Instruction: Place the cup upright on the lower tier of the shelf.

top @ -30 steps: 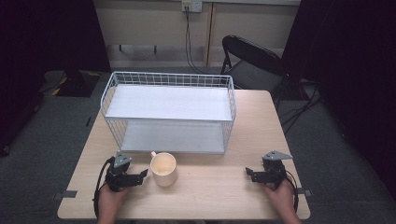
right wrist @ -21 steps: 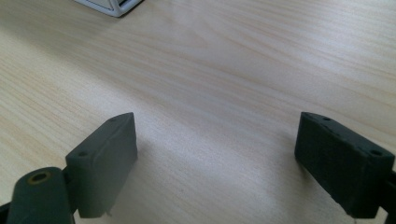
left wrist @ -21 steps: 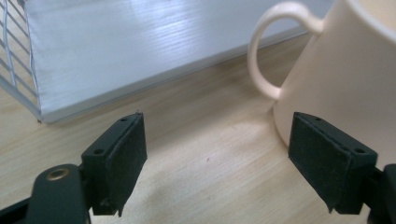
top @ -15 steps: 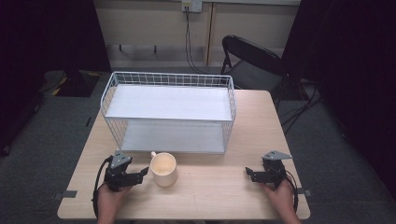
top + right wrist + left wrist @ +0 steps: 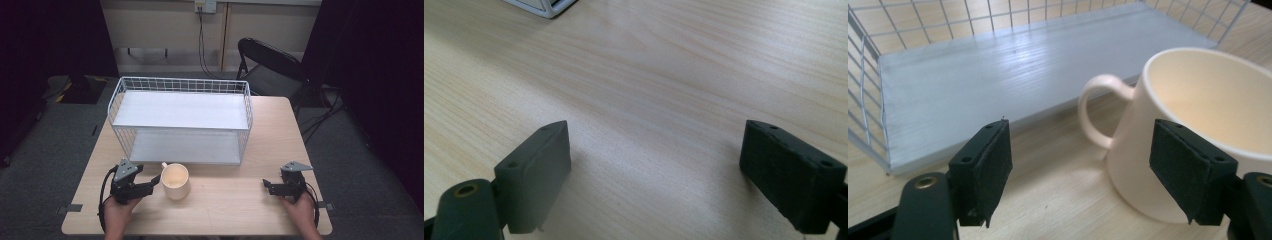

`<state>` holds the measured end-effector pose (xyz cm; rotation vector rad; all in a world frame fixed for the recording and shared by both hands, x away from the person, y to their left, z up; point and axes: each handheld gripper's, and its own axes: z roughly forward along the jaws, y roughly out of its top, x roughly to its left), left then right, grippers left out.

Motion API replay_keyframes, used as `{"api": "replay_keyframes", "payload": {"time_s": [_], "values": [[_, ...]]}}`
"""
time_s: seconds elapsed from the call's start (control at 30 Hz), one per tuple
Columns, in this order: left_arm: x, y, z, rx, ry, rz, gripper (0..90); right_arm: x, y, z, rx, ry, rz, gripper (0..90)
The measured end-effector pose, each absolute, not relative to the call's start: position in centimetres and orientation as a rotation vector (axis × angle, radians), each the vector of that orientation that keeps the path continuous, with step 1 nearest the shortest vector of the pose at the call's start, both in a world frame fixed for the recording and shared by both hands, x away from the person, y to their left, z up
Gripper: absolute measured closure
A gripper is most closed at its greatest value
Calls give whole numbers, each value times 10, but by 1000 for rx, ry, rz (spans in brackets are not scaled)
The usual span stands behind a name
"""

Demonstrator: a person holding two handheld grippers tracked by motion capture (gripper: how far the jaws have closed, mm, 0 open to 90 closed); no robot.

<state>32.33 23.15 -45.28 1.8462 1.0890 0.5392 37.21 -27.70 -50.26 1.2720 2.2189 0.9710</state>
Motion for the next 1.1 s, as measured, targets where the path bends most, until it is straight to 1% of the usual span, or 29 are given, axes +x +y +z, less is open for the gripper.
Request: {"api": "replay_keyframes", "payload": {"time_s": [0.23, 0.4, 0.5, 0.7, 0.87, 1.07, 1.1], "values": [[321, 230, -444, 1820, 1067, 552, 250, 372, -277, -503, 1272, 2219, 971, 124], [322, 227, -436, 1835, 1051, 539, 248, 372, -277, -503, 1273, 2218, 971, 124], [323, 226, -432, 1807, 1058, 500, 249, 372, -277, -503, 1274, 2218, 971, 124], [326, 216, -433, 1805, 1055, 500, 262, 372, -277, -503, 1273, 2218, 971, 124], [328, 211, -434, 1810, 1044, 468, 316, 372, -277, -503, 1274, 2218, 971, 124], [328, 204, -435, 1855, 1005, 458, 414, 372, -277, -503, 1274, 2218, 971, 124], [328, 203, -436, 1857, 1000, 454, 442, 372, -277, -503, 1274, 2218, 971, 124]]}}
